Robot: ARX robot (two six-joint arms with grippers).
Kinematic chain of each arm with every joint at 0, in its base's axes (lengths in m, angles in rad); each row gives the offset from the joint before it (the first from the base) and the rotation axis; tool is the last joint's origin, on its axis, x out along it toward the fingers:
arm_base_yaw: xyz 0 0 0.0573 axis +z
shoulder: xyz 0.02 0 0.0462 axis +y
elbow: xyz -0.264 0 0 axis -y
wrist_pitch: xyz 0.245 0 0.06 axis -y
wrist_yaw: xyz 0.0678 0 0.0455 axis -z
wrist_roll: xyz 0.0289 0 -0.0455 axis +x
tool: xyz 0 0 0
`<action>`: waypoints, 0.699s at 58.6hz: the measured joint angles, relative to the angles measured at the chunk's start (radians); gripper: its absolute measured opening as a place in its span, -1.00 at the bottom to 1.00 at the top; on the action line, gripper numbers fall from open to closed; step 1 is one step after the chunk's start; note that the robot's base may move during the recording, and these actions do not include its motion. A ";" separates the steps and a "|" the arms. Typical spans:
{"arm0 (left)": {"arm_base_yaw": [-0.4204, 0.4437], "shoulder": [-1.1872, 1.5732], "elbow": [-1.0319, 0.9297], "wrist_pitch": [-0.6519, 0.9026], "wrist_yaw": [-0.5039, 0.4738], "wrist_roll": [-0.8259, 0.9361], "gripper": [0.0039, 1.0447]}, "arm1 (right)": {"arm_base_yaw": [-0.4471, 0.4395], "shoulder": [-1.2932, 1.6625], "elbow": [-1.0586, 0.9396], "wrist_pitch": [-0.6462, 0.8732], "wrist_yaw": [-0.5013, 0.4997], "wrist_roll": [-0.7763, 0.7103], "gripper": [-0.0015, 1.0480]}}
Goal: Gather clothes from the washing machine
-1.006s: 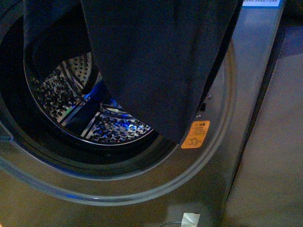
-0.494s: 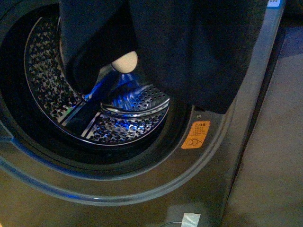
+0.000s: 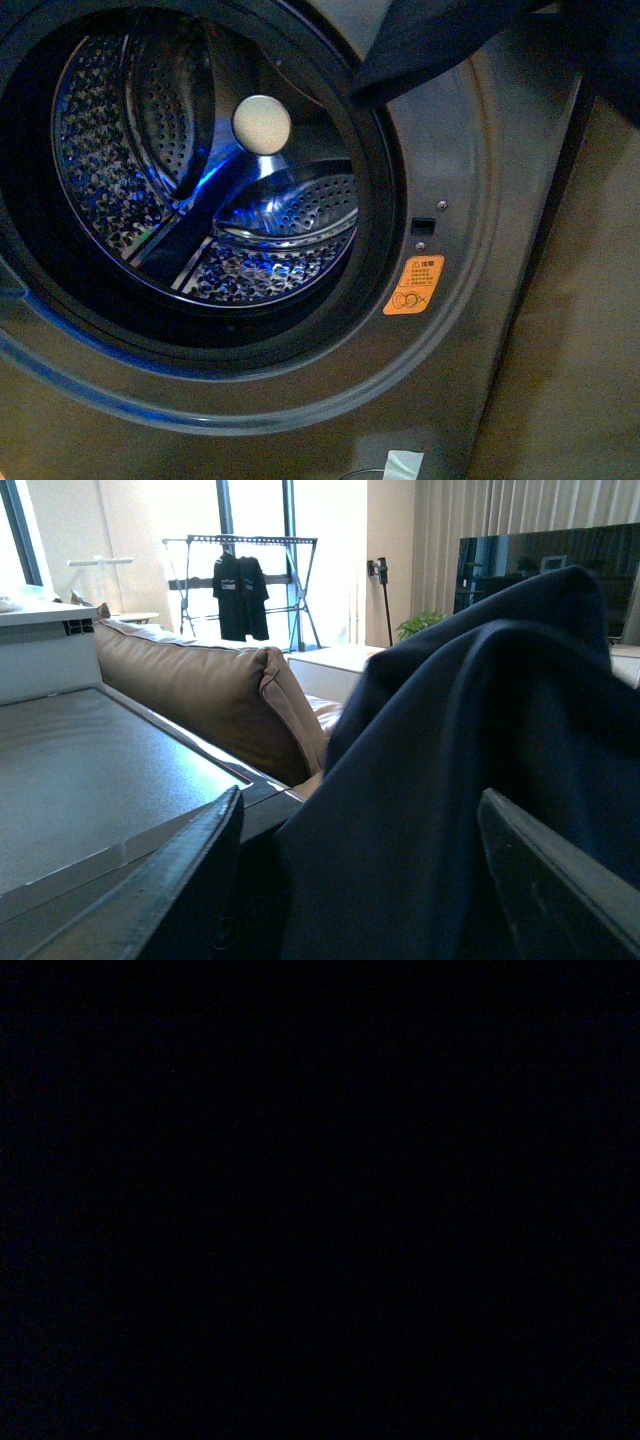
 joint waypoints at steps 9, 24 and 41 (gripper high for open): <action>0.000 0.000 0.000 0.000 0.000 0.001 0.91 | -0.164 -0.055 0.000 -0.030 -0.092 0.072 -0.76; 0.000 0.000 0.000 0.000 0.000 0.000 0.88 | -0.538 -0.081 0.023 -0.100 -0.347 0.199 -0.76; 0.000 0.000 0.000 0.000 0.000 0.000 0.88 | -1.062 0.013 0.006 -0.171 -0.699 0.233 -0.76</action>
